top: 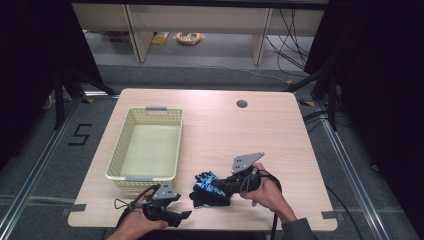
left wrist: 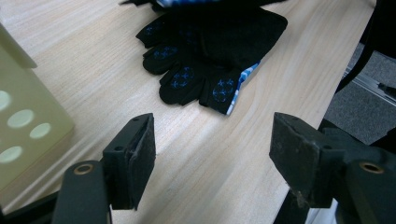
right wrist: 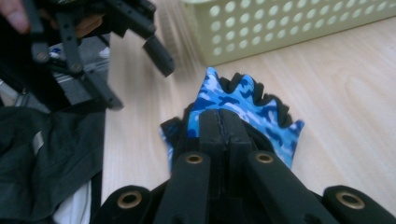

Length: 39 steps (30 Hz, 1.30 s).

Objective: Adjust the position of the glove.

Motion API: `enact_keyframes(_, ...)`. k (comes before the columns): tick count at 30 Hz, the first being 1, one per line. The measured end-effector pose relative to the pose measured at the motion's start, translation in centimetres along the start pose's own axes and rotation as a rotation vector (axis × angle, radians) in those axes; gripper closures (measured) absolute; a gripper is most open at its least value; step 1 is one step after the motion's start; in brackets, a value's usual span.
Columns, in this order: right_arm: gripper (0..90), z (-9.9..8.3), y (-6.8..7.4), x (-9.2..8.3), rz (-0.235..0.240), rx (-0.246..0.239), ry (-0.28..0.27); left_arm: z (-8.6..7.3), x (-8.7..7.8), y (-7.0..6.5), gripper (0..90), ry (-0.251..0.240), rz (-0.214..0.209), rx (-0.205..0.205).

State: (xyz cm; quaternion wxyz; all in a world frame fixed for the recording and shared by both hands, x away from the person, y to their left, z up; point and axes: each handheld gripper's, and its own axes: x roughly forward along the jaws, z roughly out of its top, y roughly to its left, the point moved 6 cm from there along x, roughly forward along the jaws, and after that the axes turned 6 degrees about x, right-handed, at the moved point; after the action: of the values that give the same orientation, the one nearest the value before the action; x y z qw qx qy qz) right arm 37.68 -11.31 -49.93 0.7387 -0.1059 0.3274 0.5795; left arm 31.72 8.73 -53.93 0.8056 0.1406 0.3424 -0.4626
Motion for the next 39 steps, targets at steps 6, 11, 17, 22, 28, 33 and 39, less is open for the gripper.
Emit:
enact_keyframes(6, 89.2, -1.2, 0.9, 0.3, 0.038, -0.02, 0.027, 0.0, 0.2, 0.0, 30.8, -0.008, -0.001, 0.01)
enact_keyframes(11, 88.8, -2.0, 1.4, 0.7, 0.046, -0.02, 0.08, -0.2, 0.3, 0.0, 31.6, 0.017, -0.001, 0.034)
enact_keyframes(17, 86.1, -2.7, 1.5, 1.5, 0.017, 0.017, 0.1, 0.1, 0.7, -0.3, 32.8, 0.009, -0.001, 0.045)
enact_keyframes(22, 77.2, -2.3, 1.6, 0.6, -0.084, 0.084, 0.084, 0.5, 0.9, -0.6, 34.3, -0.006, -0.008, 0.043)
enact_keyframes(28, 70.5, -3.0, 0.8, -1.7, -0.315, 0.165, 0.065, 1.1, 1.3, -0.6, 38.0, -0.019, 0.003, 0.065)
enact_keyframes(33, 64.6, -4.3, 0.1, -2.1, -0.374, 0.239, 0.085, 1.8, 1.9, -0.5, 41.4, -0.017, 0.003, 0.102)
enact_keyframes(39, 60.2, -4.4, 0.1, -1.7, -0.347, 0.256, 0.081, 2.1, 2.8, -0.5, 44.1, -0.009, 0.006, 0.1)
